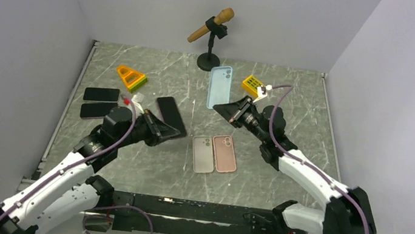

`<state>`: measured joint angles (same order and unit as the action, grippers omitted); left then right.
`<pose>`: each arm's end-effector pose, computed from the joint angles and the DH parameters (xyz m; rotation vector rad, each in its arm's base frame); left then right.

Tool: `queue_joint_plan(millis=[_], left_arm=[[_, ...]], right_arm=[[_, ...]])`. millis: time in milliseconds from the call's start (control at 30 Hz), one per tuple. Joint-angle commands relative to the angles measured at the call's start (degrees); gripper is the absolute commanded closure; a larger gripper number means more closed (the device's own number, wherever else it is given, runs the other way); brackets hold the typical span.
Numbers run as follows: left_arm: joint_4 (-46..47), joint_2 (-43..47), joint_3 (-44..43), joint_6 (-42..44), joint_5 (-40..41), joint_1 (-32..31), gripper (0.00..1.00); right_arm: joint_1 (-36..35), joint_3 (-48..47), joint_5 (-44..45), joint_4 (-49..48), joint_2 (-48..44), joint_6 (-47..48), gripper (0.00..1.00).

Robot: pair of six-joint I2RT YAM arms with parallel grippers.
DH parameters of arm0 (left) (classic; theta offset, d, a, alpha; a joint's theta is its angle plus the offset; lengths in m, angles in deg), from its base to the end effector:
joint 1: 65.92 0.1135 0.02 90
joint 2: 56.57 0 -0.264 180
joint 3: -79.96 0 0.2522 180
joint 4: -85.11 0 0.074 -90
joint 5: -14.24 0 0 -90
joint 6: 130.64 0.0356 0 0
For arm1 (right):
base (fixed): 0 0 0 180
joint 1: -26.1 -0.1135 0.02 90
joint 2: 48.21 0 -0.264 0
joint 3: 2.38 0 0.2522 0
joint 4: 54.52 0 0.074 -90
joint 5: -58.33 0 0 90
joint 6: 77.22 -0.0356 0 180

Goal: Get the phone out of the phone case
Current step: Place the phone at the center of the board.

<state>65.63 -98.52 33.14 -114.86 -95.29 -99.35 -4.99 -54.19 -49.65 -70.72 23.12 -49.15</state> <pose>0.1428 -0.1086 0.2843 -0.4759 2.0914 -1.5422 0.2349 0.1544 0.2731 0.2233 1.8376 1.4528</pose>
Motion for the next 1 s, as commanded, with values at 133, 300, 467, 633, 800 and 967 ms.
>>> queue_joint_plan(millis=[133, 300, 467, 633, 800, 967], left_arm=[[-26.4, 8.3, -0.6, 7.5, 30.2, 21.5, 1.0], [-21.1, 4.5, 4.2, 9.2, 26.8, 39.8, 1.0], [-13.6, -2.8, 8.2, 7.6, 17.8, 53.8, 1.0], [-6.8, -5.6, 12.3, 4.5, 17.3, 57.8, 1.0], [8.4, -11.3, 18.7, 1.1, 13.0, 60.5, 1.0], [14.8, -16.8, 18.4, 2.9, 13.3, 61.0, 1.0]], right_arm=[[1.0, -4.9, 14.8, 30.3, -16.7, 18.0, 1.0], [1.1, -6.5, 15.0, 34.6, -21.7, 19.7, 1.0], [1.1, -6.8, 13.8, 36.6, -23.3, 20.8, 1.0], [1.1, -6.2, 13.9, 37.6, -24.1, 21.5, 1.0], [1.1, -5.5, 12.9, 36.9, -24.1, 21.8, 1.0], [1.1, -4.4, 13.2, 36.9, -24.1, 22.2, 1.0]])
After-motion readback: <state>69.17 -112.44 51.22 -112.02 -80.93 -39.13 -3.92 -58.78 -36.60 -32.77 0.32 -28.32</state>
